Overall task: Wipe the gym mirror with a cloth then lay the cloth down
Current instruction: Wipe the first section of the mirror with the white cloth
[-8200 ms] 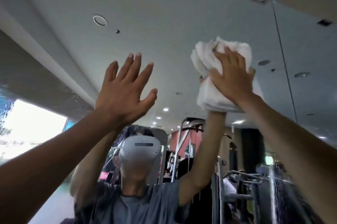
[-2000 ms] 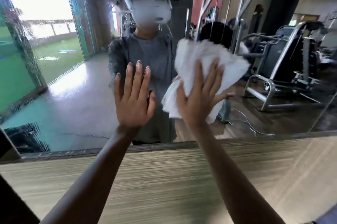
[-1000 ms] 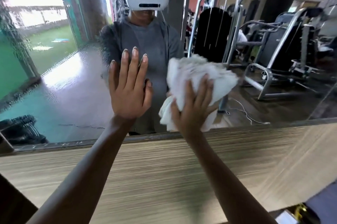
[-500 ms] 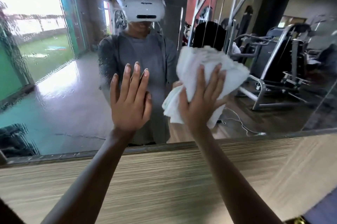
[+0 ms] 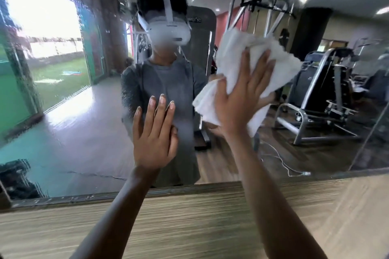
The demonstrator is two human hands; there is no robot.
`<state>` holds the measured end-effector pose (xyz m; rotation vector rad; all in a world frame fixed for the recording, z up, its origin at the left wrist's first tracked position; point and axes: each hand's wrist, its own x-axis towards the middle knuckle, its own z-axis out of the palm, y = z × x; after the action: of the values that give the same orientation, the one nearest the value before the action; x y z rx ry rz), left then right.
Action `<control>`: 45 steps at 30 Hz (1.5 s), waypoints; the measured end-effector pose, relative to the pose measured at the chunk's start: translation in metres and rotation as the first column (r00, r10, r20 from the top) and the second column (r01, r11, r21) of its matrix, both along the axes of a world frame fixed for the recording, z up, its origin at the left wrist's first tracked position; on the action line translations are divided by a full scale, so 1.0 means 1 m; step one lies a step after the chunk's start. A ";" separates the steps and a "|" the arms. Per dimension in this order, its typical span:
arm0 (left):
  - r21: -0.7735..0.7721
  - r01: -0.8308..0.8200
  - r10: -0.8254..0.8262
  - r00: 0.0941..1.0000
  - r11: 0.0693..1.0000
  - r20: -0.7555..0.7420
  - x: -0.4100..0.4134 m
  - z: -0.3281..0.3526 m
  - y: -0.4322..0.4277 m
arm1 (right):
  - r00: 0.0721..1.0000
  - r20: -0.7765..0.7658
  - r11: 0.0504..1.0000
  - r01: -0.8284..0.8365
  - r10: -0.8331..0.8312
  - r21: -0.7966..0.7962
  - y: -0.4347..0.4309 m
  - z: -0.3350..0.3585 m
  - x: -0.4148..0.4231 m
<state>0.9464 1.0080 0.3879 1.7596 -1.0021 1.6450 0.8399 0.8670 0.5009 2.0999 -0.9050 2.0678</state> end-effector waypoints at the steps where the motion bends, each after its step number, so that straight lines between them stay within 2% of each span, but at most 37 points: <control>1: 0.004 0.005 -0.005 1.000 1.000 -0.002 0.000 0.000 0.000 | 0.999 -0.054 0.998 -0.012 0.008 -0.069 0.010 -0.003 0.004; 3: 0.010 0.024 -0.024 1.000 1.000 0.000 0.001 0.001 0.002 | 0.964 -0.265 0.954 -0.081 0.002 -0.288 0.016 -0.024 0.000; 4: 0.018 0.034 -0.034 0.999 0.999 -0.005 0.002 0.003 0.005 | 0.928 -0.372 0.902 -0.133 -0.032 -0.411 0.009 -0.035 -0.007; 6: 0.061 0.053 -0.053 0.999 0.997 -0.011 0.006 0.011 0.017 | 0.874 -0.481 0.808 -0.234 -0.068 -0.540 -0.023 -0.045 -0.025; 8: 0.112 0.043 -0.045 0.999 0.993 0.017 0.011 0.033 0.033 | 0.900 -0.436 0.862 -0.234 0.017 -0.450 -0.048 -0.034 -0.039; 11: 0.094 -0.039 0.034 0.998 0.995 0.051 0.019 0.091 0.053 | 0.981 -0.181 0.989 -0.088 0.065 -0.122 -0.052 0.015 -0.041; 13: 0.089 -0.063 0.058 0.997 0.994 0.060 0.022 0.136 0.053 | 0.995 -0.021 0.994 -0.098 0.099 0.051 -0.032 0.066 -0.027; 15: 0.081 -0.072 0.066 0.995 0.994 0.069 0.022 0.180 0.045 | 0.993 -0.013 0.990 -0.118 0.119 0.073 -0.009 0.106 -0.009; 16: 0.061 -0.072 0.068 0.996 0.996 0.062 0.022 0.198 0.041 | 0.991 -0.068 0.994 -0.113 0.113 -0.006 0.002 0.117 -0.001; 18: -0.001 -0.087 0.087 0.996 0.996 0.037 0.024 0.220 0.034 | 0.965 -0.260 0.946 -0.117 0.037 -0.301 0.014 0.118 0.008; 20: -0.023 -0.137 0.139 0.989 0.990 0.056 0.029 0.225 0.031 | 0.891 -0.438 0.783 -0.185 -0.122 -0.594 0.003 0.110 0.000; 22: -0.028 -0.168 0.170 0.980 0.985 0.107 0.034 0.222 0.031 | 0.837 -0.502 0.657 -0.255 -0.217 -0.709 -0.026 0.113 -0.019; 23: -0.032 -0.162 0.164 0.979 0.986 0.117 0.035 0.220 0.031 | 0.837 -0.501 0.661 -0.251 -0.218 -0.707 -0.040 0.118 -0.030; 25: -0.043 -0.148 0.152 0.982 0.988 0.116 0.035 0.220 0.029 | 0.875 -0.455 0.770 -0.174 -0.165 -0.614 -0.061 0.145 -0.044; 28: -0.045 -0.140 0.144 0.985 0.989 0.100 0.033 0.219 0.025 | 0.961 -0.276 0.938 -0.097 0.002 -0.332 -0.053 0.210 -0.040; 30: -0.053 -0.127 0.132 0.985 0.990 0.114 0.033 0.219 0.026 | 0.983 -0.174 0.971 -0.102 0.065 -0.214 -0.028 0.248 -0.020; 31: -0.058 -0.124 0.130 0.984 0.991 0.124 0.033 0.219 0.027 | 0.983 -0.173 0.969 -0.095 0.056 -0.228 -0.015 0.259 -0.009; 33: -0.070 -0.125 0.133 0.981 0.990 0.138 0.034 0.220 0.029 | 0.973 -0.229 0.923 -0.073 -0.017 -0.378 0.009 0.260 0.010; 36: -0.072 -0.123 0.133 0.980 0.990 0.145 0.034 0.221 0.029 | 0.926 -0.349 0.737 -0.136 -0.143 -0.662 0.014 0.223 0.015; 38: -0.064 -0.122 0.130 0.980 0.991 0.151 0.034 0.221 0.031 | 0.882 -0.426 0.622 -0.220 -0.203 -0.751 -0.006 0.199 0.000; 39: -0.056 -0.124 0.131 0.979 0.991 0.159 0.034 0.221 0.033 | 0.865 -0.455 0.602 -0.251 -0.212 -0.758 -0.021 0.195 -0.011; 40: -0.046 -0.125 0.131 0.977 0.991 0.170 0.034 0.223 0.036 | 0.859 -0.469 0.619 -0.257 -0.207 -0.742 -0.036 0.197 -0.021; 42: -0.026 -0.123 0.126 0.971 0.992 0.201 0.034 0.234 0.042 | 0.883 -0.439 0.716 -0.198 -0.166 -0.669 -0.058 0.218 -0.035; 45: -0.032 -0.130 0.134 0.967 0.991 0.218 0.030 0.273 0.042 | 0.955 -0.296 0.888 -0.117 -0.023 -0.444 -0.047 0.276 -0.030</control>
<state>0.9764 1.0499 0.6604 1.6916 -0.9809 1.9607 0.8097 0.8202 0.7771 2.0894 -0.2863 1.6983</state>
